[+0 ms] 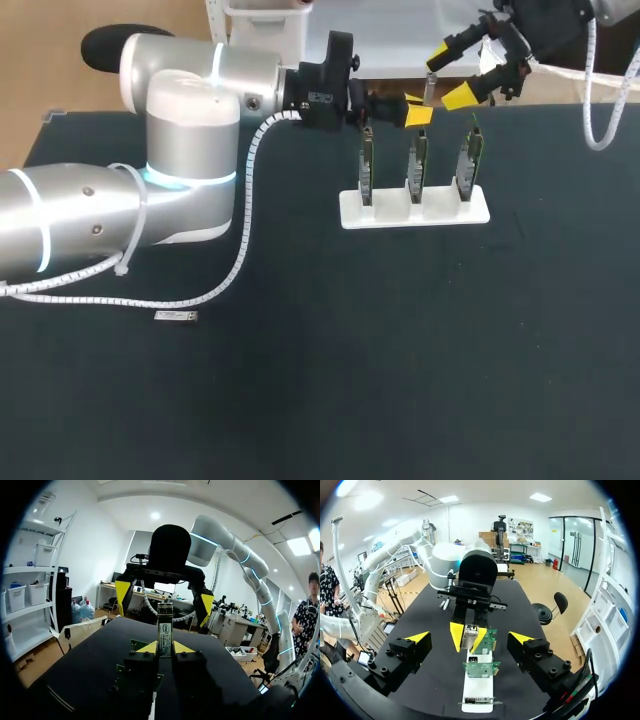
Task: Pick up the optical module with the left hand, and insert it into the network port with the right hand.
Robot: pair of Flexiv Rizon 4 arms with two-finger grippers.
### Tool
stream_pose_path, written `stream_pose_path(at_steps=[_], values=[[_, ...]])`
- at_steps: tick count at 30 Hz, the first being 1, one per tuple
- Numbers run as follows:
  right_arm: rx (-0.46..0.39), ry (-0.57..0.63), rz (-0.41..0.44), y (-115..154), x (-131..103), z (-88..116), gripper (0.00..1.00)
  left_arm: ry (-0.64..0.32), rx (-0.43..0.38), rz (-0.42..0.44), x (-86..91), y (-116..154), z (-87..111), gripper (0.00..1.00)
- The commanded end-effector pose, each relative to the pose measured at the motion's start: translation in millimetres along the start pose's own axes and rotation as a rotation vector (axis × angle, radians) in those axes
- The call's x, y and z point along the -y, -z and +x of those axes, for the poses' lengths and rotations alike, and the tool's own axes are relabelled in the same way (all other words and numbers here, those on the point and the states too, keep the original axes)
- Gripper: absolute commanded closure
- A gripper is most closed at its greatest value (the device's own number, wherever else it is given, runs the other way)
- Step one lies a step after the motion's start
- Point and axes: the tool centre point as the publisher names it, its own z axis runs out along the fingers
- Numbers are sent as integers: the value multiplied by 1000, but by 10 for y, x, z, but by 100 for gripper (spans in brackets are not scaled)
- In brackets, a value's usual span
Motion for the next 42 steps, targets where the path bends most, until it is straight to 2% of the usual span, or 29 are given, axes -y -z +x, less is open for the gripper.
stream_pose_path(at_steps=[1,41,42], values=[[5,2,5,-27,-26,-33,0,1,-3,-2,-1,-5,-5,100],[16,-8,53,-53,-106,-106,0,1,-3,-2,-1,-5,-5,100],[16,-8,55,-51,-106,-106,49,1,-3,-2,-1,-5,-5,100]])
